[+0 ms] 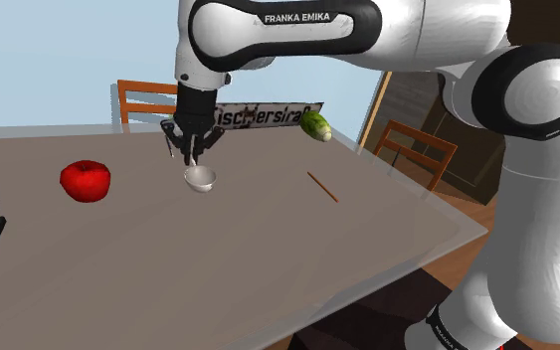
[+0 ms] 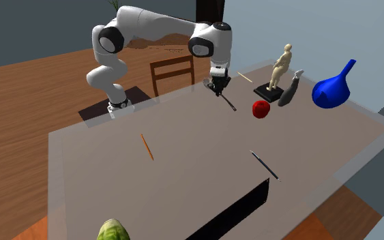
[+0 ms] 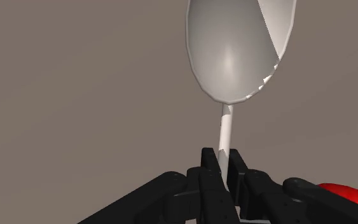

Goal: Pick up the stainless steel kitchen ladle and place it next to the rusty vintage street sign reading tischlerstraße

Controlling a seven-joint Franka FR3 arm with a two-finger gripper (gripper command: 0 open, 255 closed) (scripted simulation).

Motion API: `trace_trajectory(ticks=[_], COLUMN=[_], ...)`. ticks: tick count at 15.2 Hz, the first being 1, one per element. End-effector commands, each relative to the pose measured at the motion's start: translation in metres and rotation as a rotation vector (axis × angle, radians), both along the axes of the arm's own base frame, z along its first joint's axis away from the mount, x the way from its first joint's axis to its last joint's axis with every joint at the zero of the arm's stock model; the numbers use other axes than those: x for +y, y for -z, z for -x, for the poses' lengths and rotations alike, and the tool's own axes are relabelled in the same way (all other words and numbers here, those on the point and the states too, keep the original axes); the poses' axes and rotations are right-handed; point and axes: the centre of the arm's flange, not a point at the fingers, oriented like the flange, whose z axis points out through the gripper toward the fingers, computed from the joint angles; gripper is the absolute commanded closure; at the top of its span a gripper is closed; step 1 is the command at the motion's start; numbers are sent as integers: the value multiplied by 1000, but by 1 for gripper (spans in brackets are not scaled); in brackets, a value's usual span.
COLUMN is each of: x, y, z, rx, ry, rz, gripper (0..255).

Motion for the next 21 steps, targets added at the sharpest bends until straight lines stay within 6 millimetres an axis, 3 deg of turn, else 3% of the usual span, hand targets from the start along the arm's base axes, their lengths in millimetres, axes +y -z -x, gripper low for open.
trace_trajectory(ticks=[1, 11, 21], x=[0, 0, -131], y=[-10, -62, -62], z=[-1, -1, -15], rx=[0, 0, 0], ry=[0, 0, 0], rz=[0, 0, 0], gripper=[255, 255, 255])
